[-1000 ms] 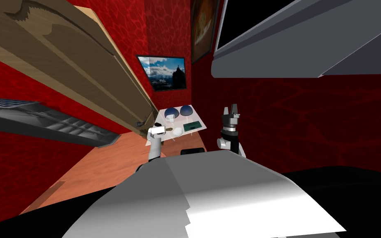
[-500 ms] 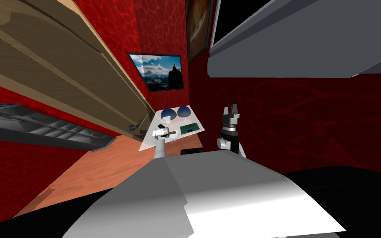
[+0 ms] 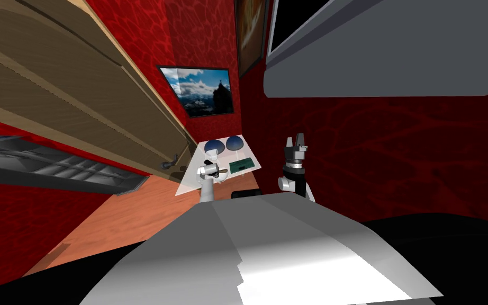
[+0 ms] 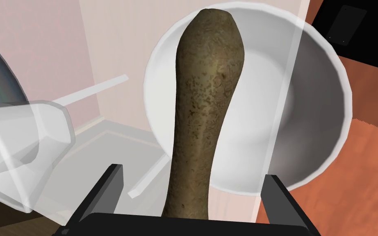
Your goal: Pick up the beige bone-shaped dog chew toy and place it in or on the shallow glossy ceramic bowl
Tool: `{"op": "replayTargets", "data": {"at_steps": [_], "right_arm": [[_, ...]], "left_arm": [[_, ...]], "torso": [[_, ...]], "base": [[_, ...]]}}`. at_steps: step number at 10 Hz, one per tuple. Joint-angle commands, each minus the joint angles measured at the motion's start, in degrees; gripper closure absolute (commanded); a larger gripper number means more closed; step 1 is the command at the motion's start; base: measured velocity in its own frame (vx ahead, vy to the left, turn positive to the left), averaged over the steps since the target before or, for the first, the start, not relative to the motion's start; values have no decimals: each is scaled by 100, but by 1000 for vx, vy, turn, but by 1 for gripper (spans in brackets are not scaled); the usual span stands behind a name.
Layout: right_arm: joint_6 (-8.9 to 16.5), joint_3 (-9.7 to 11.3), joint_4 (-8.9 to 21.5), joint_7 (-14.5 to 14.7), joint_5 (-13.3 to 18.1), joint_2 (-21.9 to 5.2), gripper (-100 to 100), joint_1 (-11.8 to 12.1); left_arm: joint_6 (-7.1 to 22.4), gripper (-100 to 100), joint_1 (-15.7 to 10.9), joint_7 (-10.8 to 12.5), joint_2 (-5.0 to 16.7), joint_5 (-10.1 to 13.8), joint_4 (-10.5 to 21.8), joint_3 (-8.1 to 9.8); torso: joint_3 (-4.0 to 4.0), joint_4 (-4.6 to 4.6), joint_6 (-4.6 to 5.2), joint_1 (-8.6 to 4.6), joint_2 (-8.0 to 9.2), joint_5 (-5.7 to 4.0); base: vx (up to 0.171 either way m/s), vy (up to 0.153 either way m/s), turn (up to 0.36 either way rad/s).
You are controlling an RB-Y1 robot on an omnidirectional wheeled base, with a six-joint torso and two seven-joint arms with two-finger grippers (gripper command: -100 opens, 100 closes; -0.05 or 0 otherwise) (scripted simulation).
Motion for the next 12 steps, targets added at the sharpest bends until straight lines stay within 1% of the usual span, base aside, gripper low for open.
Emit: {"op": "replayTargets", "data": {"at_steps": [1,3,4,5,12], "right_arm": [[0,0,0,0,0,0,0,0],[0,0,0,0,0,0,0,0],[0,0,0,0,0,0,0,0],[0,0,0,0,0,0,0,0],[0,0,0,0,0,0,0,0]], "left_arm": [[0,-100,0,0,0,0,0,0],[0,-100,0,0,0,0,0,0],[0,0,0,0,0,0,0,0],[206,-100,-51,30,55,40,-121,45],[926,-100,-228,137,247,181,-543,201]], "torso": [[0,0,0,0,0,0],[1,1,0,1,2,0],[1,1,0,2,2,0],[1,1,0,2,2,0],[5,2,0,8,8,2]], "base": [[0,0,0],[0,0,0],[0,0,0],[-11,12,-90],[-18,21,-74]]}}
